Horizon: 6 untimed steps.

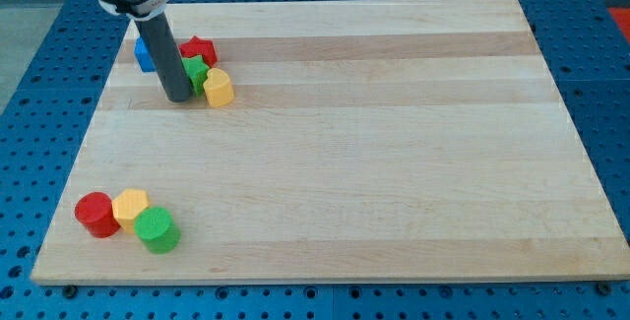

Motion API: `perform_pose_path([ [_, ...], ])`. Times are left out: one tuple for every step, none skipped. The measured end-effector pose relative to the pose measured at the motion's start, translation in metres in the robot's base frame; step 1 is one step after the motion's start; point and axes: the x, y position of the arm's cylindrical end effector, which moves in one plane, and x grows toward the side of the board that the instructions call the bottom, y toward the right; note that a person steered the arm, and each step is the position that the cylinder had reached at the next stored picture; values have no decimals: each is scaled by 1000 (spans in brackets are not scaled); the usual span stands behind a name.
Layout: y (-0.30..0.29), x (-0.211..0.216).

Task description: Move the yellow heart upwards

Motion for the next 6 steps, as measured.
perform_pose_path([
  [2,8],
  [21,39],
  [54,43],
  [58,-14],
  [62,-50],
  [67,-50],
])
